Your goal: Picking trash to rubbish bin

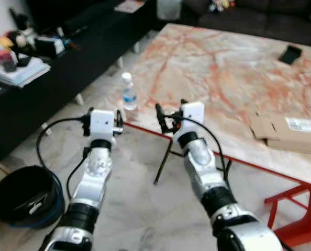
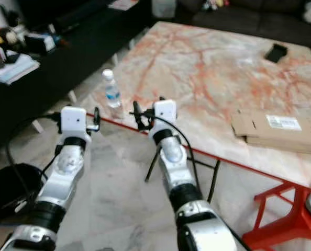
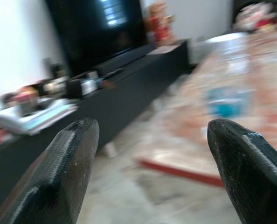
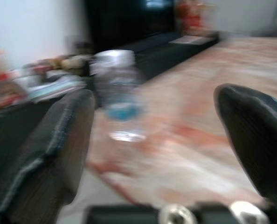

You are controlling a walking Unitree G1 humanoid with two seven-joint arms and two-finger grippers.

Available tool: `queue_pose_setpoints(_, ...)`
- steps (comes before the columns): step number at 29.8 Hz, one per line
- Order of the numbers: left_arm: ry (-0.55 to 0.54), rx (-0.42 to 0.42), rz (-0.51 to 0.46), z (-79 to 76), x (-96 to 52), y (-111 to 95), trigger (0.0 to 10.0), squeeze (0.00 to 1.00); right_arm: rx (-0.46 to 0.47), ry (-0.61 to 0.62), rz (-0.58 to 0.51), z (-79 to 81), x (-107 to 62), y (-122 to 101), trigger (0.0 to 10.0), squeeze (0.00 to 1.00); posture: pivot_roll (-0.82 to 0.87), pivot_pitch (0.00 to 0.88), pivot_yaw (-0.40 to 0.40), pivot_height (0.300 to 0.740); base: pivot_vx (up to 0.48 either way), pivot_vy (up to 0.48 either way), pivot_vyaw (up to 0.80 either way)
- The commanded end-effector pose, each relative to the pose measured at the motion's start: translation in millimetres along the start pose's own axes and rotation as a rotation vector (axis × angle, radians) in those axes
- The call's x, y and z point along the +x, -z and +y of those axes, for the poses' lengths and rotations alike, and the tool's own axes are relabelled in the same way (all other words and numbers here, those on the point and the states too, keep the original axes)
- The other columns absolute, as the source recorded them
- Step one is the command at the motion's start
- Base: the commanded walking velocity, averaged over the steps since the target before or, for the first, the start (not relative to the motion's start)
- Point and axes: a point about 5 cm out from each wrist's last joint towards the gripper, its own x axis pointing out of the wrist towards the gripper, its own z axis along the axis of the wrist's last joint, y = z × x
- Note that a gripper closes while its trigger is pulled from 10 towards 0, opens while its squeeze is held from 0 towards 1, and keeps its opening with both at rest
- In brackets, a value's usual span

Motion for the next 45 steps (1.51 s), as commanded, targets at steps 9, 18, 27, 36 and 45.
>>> queue_pose_setpoints(9, 0.010, 0.003, -0.069, -4.4, 2.4, -17, 10.0, 0.00, 0.013, -0.006, -0.045, 3.2, 3.8, -9, 10.0, 0.00, 0.13, 0.116, -0.003, 0.740, 0.330, 0.000, 0.00)
queue_pose_setpoints(18, 0.002, 0.001, -0.105, -2.6, 6.5, -28, 10.0, 0.00, 0.025, -0.012, -0.044, 4.8, 3.4, -9, 10.0, 0.00, 0.14, 0.116, -0.002, 0.740, 0.330, 0.000, 0.00)
queue_pose_setpoints(27, 0.012, -0.006, -0.118, -5.0, 7.9, -32, 10.0, 0.00, 0.011, -0.029, -0.054, 7.3, 3.8, -10, 10.0, 0.00, 0.14, 0.112, -0.003, 0.740, 0.329, 0.000, 0.00)
queue_pose_setpoints(36, 0.008, -0.007, -0.127, -3.4, 10.2, -36, 10.0, 0.00, 0.025, -0.023, -0.045, 5.7, 2.6, -8, 10.0, 0.00, 0.13, 0.109, -0.003, 0.740, 0.329, 0.000, 0.00)
queue_pose_setpoints(45, 0.007, -0.008, -0.138, -3.1, 11.1, -39, 10.0, 0.00, 0.032, -0.024, -0.049, 6.1, 3.1, -8, 10.0, 0.00, 0.14, 0.096, -0.002, 0.740, 0.330, 0.000, 0.00)
